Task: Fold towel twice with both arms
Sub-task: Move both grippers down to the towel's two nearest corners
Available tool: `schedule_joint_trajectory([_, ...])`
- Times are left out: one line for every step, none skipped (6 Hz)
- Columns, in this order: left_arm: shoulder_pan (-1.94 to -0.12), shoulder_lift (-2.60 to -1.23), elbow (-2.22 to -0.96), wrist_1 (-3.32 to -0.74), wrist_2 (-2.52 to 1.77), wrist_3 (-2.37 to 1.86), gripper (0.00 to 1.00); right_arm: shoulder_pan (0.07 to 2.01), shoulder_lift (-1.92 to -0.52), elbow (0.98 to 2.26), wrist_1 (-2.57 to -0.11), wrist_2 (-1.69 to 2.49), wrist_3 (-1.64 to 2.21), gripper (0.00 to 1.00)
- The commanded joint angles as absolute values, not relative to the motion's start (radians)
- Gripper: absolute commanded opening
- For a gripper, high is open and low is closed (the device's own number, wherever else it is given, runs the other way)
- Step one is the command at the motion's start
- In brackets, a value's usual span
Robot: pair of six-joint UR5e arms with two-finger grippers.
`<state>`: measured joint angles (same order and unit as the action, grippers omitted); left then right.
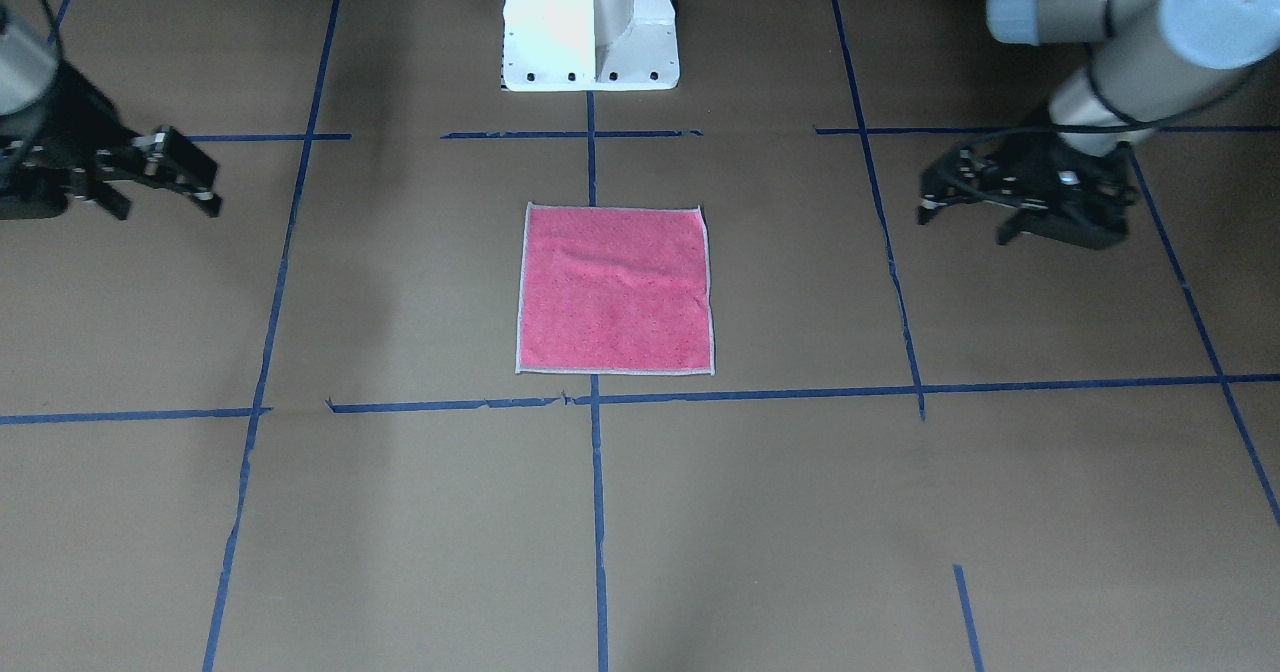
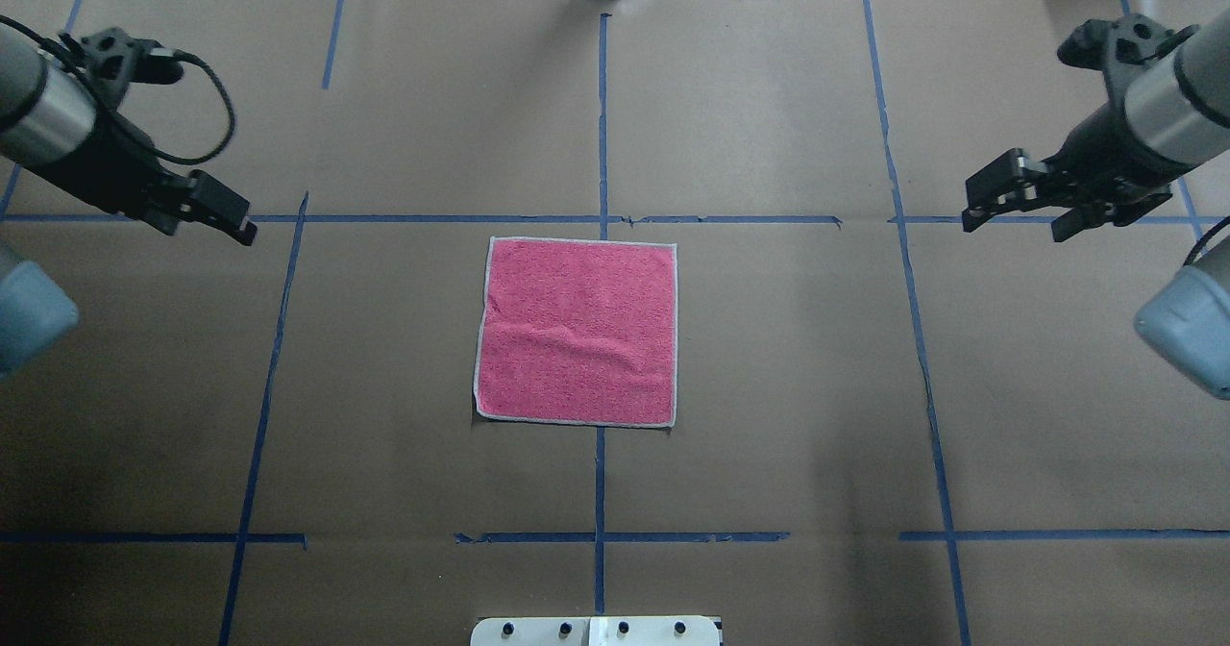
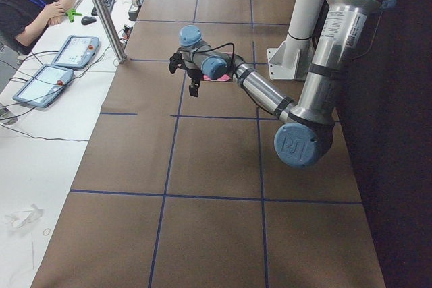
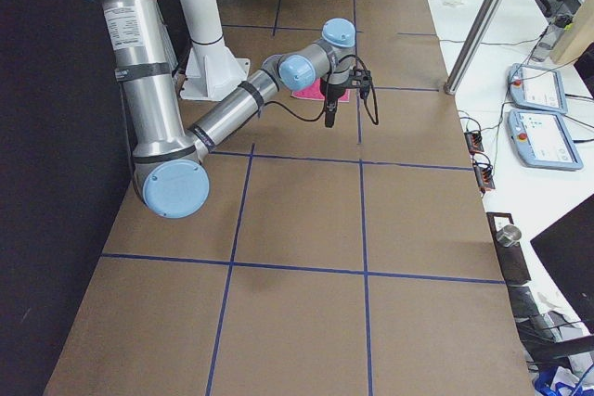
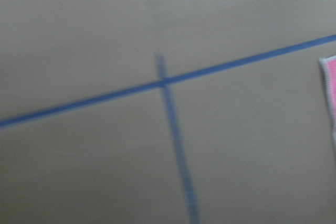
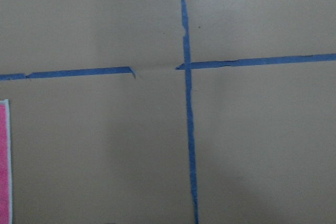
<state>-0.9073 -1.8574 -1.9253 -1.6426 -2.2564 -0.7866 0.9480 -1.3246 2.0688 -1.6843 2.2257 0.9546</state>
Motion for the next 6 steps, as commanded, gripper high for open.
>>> schedule_joint_trajectory([-0.669, -1.958, -1.928, -1.643, -2.055, -1.108, 1.0, 0.734, -1.202, 2.066, -1.684, 2.069, 1.221, 1.0])
schedule_joint_trajectory([-0.59, -1.997, -1.916, -1.643, -1.975, -1.221, 1.0, 0.647, -1.175, 2.059, -1.684, 1.995, 1.292, 1.0])
schedule_joint_trajectory([-0.536, -2.002, -1.908, -1.644, -1.918, -1.285, 1.0, 0.6, -1.172, 2.057, -1.684, 1.973, 1.322, 1.0])
schedule_joint_trajectory([-0.49, -2.025, -1.881, -1.644, -1.858, -1.364, 0.95, 0.568, -1.17, 2.056, -1.684, 1.945, 1.339, 1.0])
schedule_joint_trajectory([-0.454, -2.058, -1.828, -1.652, -1.826, -1.418, 0.88, 0.566, -1.17, 2.056, -1.684, 1.942, 1.345, 1.0])
schedule_joint_trajectory([-0.442, -2.066, -1.786, -1.698, -1.803, -1.439, 0.79, 0.566, -1.17, 2.057, -1.684, 1.942, 1.347, 1.0])
